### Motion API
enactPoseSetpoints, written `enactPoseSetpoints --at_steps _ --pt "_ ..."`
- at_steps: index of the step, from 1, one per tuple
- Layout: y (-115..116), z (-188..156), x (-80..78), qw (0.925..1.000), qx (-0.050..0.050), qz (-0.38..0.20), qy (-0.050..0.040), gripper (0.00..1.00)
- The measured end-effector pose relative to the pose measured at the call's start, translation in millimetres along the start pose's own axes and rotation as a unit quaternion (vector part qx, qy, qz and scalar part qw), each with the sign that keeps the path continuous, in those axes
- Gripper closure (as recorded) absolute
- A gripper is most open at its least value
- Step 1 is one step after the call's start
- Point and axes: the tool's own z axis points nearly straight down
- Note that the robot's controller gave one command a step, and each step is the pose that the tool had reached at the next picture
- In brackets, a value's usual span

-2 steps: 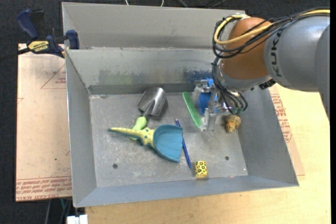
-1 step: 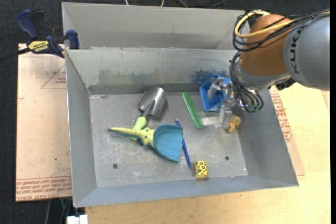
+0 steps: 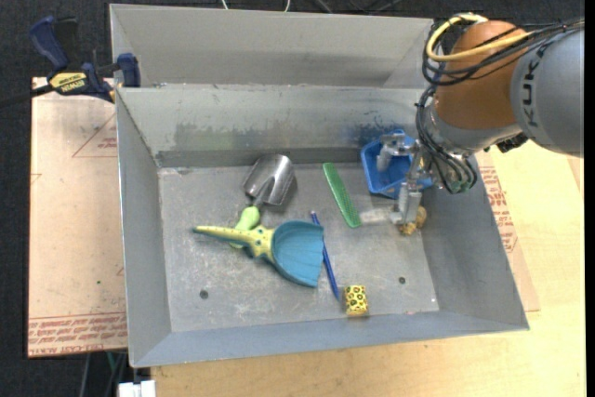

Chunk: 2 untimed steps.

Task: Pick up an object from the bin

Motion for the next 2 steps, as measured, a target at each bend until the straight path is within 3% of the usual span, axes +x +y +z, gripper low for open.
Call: enactPoseSetpoints --at_steps 1,2 --pt "-7 25 1.8 0.9953 -0.002 0.097 -0.0012 0.00" --pt "16 37 -5.8 0.9992 -0.004 0.039 -0.0090 1.00"
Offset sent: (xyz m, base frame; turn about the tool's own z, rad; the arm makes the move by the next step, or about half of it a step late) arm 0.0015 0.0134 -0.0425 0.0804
